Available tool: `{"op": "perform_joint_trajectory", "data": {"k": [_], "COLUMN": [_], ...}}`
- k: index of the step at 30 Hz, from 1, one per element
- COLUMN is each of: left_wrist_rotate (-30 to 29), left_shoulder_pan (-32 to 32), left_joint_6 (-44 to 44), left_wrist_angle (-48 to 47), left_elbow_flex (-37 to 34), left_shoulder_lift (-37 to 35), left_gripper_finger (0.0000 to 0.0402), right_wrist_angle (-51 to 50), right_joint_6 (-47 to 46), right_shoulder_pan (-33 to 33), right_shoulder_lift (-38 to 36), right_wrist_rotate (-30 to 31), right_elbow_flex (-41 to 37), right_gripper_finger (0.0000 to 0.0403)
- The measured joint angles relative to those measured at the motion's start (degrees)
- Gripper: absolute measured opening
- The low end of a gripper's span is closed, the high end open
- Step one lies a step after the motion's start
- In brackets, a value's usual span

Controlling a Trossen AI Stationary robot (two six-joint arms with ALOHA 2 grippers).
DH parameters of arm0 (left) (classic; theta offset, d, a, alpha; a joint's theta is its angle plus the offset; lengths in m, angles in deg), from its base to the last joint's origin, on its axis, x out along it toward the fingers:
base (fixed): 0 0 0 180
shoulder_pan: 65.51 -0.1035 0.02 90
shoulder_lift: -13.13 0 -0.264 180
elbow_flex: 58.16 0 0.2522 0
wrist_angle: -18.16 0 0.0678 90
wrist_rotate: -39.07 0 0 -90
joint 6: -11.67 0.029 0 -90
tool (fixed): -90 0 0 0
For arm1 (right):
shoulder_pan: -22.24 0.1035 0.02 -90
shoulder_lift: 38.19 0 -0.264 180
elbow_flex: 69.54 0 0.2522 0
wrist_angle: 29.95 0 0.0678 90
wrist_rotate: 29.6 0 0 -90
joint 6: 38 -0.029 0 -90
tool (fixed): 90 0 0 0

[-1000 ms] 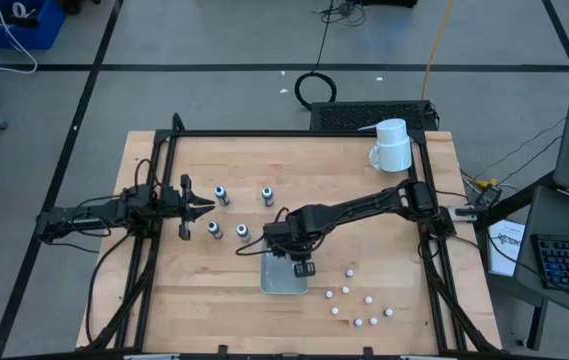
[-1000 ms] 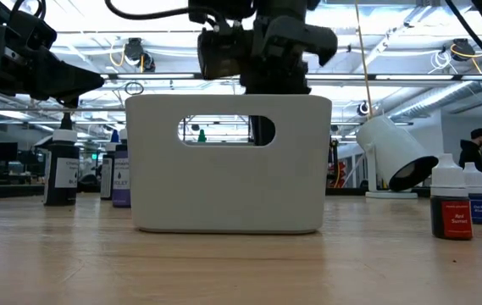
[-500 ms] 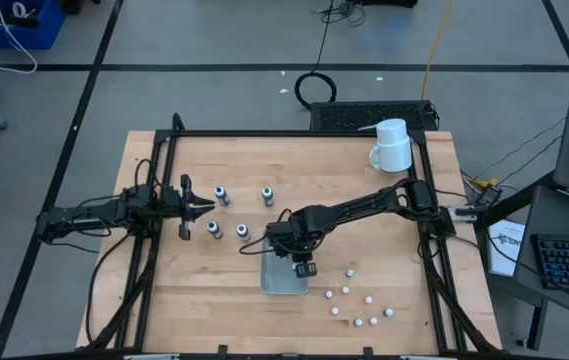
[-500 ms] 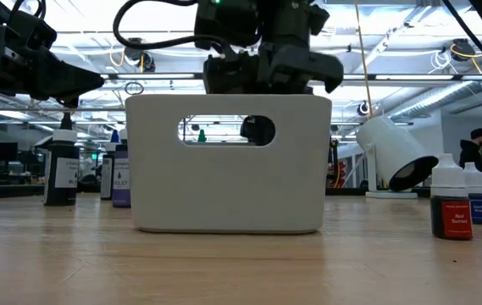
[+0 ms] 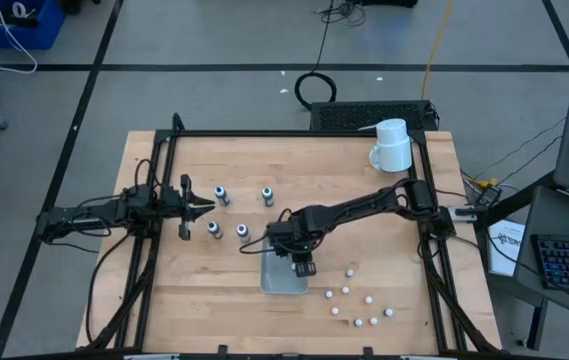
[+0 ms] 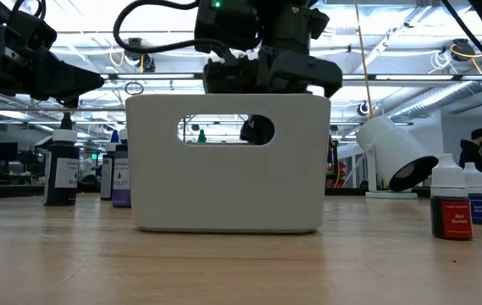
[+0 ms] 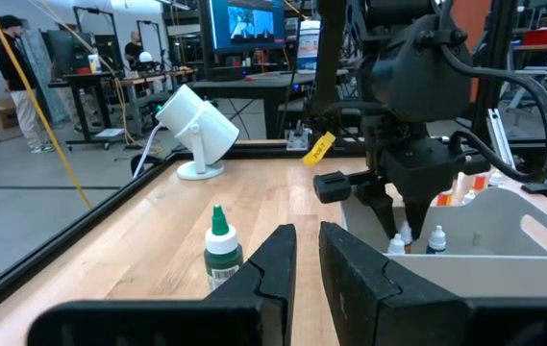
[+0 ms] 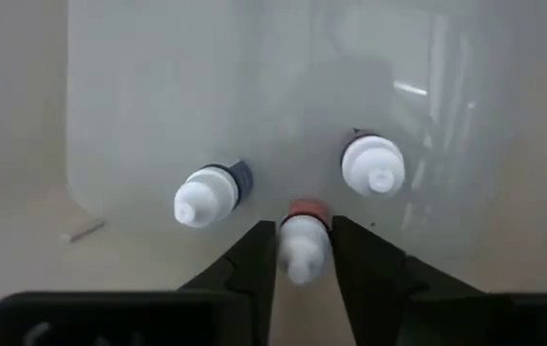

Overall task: Pick & Place food coloring
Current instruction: Put the small orange food coloring bottle into the white bin, then put the small black food coloring bottle into the white bin

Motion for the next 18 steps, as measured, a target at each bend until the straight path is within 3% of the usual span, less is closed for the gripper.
{"op": "perform_joint_trajectory", "data": {"k": [6,18], "left_wrist_rotate": [-0.02,0.0], "left_shoulder_pan": [0.01,-0.01], "left_joint_6": [0.02,0.0], "left_wrist_angle": [0.01,-0.04], "left_elbow_flex": [0.0,0.0], "left_shoulder_lift": [0.01,-0.01], "left_gripper_finger": [0.0058,0.0058], "right_wrist_angle": [0.14,0.66], "right_joint_6": [-1.79,-3.47], "right_shoulder_pan": [0.28,0.25], "right_shoulder_lift": [0.13,-3.52], "right_wrist_rotate": [0.0,0.44], "right_elbow_flex": [-0.1,-0.08], "right_gripper_finger": [0.0135,0.0141]}}
